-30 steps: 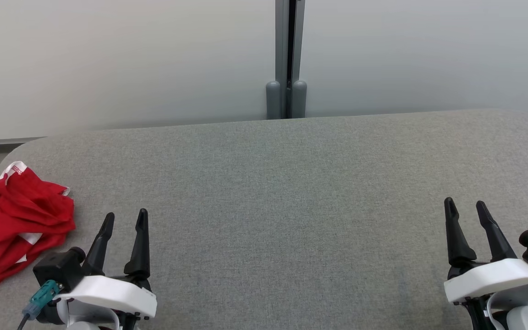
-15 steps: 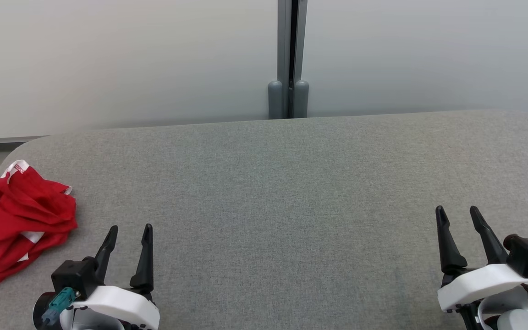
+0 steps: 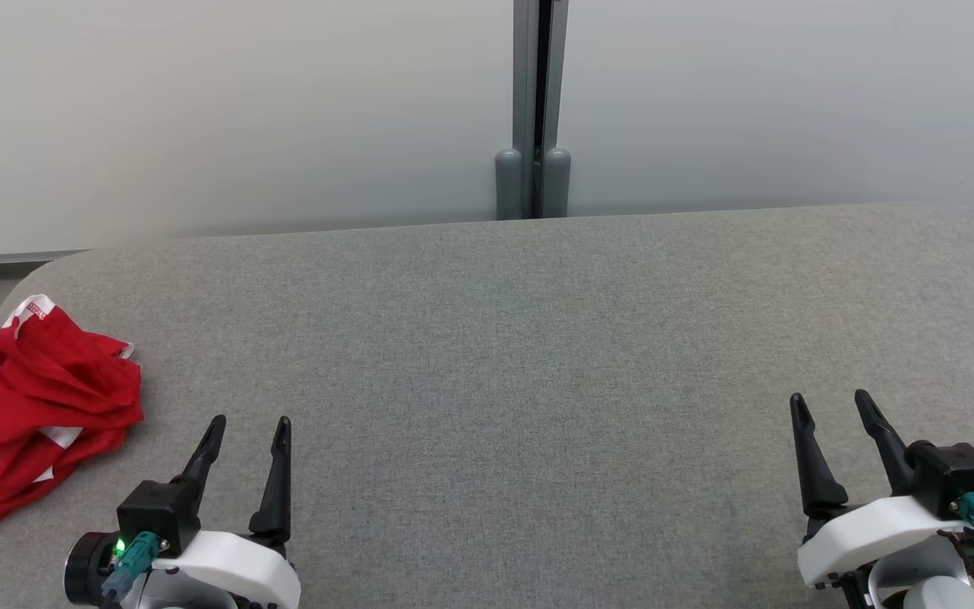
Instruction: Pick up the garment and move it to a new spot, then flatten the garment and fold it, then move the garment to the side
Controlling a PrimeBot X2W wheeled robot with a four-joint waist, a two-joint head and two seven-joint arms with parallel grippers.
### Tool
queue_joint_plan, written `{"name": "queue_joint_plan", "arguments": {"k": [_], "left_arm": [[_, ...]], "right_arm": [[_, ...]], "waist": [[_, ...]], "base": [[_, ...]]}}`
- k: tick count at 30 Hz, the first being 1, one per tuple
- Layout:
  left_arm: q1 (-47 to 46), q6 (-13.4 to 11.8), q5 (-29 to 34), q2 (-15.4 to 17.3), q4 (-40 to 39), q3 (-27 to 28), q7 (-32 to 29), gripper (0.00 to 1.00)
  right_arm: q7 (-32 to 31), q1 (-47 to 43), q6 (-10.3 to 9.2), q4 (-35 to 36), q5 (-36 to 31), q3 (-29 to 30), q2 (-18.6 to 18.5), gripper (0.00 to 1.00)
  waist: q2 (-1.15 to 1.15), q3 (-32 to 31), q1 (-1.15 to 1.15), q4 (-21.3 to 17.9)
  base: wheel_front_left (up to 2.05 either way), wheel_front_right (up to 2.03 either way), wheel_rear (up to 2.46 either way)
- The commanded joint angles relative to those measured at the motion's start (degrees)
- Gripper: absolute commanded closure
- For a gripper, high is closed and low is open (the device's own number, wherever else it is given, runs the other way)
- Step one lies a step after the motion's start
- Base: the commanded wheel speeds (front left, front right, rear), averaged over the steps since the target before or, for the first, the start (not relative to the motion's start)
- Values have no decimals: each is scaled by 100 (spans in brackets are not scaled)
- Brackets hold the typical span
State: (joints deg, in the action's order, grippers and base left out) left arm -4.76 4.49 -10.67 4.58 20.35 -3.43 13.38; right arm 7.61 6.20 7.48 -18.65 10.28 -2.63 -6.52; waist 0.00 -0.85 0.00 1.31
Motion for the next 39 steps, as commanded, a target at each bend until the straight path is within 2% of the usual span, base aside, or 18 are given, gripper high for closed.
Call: {"name": "queue_joint_plan", "arguments": {"k": [1, 16, 31, 39], "left_arm": [[-52, -20, 85, 22, 0, 6, 36, 0], [-83, -32, 454, -56, 214, 101, 193, 0], [-95, 30, 323, -94, 303, 147, 189, 0], [-147, 31, 320, -108, 302, 148, 189, 0]], "right_arm": [[51, 79, 2, -6, -85, -12, -9, 0], [142, 52, 2, -112, -320, 72, 112, 0], [138, 57, 1, -174, -154, 97, 139, 0], [166, 39, 1, -154, -199, 119, 114, 0]], "waist": [[0, 1, 0, 0], [0, -10, 0, 37], [0, -14, 0, 62], [0, -7, 0, 200]], "base": [[0, 0, 0], [0, 0, 0], [0, 0, 0], [0, 0, 0]]}}
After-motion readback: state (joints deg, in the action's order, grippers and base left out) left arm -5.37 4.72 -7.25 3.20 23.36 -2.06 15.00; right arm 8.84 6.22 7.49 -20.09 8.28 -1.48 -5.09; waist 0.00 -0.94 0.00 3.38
